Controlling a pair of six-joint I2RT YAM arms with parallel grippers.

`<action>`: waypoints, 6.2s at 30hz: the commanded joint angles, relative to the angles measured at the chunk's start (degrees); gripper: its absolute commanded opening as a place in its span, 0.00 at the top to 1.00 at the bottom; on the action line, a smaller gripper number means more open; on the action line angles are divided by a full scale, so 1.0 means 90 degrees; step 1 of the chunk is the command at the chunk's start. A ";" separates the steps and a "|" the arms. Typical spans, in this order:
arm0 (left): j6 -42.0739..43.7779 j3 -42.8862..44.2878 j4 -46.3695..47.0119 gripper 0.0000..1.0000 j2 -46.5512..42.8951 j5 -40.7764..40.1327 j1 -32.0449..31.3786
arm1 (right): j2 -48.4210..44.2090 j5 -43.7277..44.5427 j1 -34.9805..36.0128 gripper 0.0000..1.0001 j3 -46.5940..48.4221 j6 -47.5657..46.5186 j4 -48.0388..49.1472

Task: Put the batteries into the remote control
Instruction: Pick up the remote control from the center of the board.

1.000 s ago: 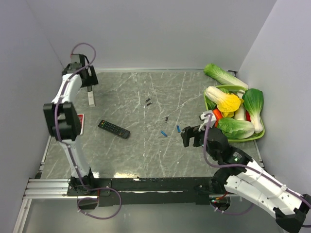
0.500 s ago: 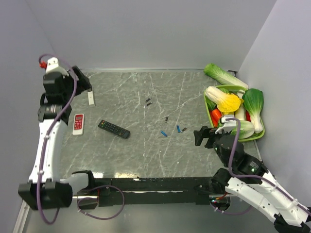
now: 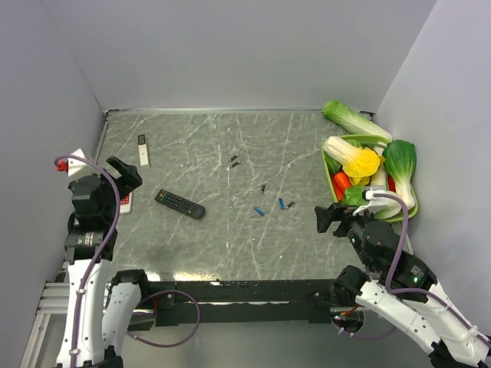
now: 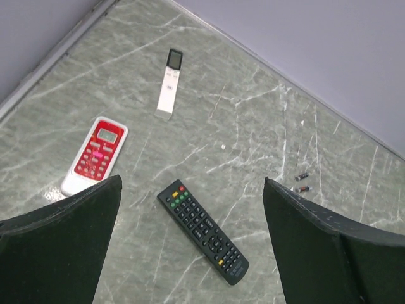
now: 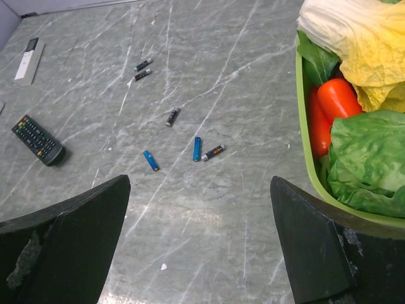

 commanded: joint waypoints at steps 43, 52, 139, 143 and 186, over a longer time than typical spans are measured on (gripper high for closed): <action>-0.0810 0.0597 -0.0793 0.03 0.4611 -0.1459 0.0546 | -0.0526 -0.1248 -0.0016 0.00 -0.0437 -0.0270 0.0601; 0.0166 0.1914 -0.0714 0.03 0.6525 -0.0826 0.1241 | -0.0478 -0.1345 -0.0016 0.00 -0.0486 -0.0309 0.0660; -0.3526 -0.2889 0.8643 0.52 0.1039 0.3766 -0.4745 | 0.5207 -0.8270 0.0170 0.55 -0.0212 0.1050 0.8551; -0.2832 -0.2315 0.6248 0.03 0.0629 0.3016 -0.4745 | 0.4913 -0.7802 0.0160 0.91 -0.0115 0.0328 0.7073; -0.2617 -0.1835 0.3330 0.99 0.0775 0.0182 -0.5097 | 0.5217 -0.3278 0.1683 0.08 0.0522 -0.3002 0.4613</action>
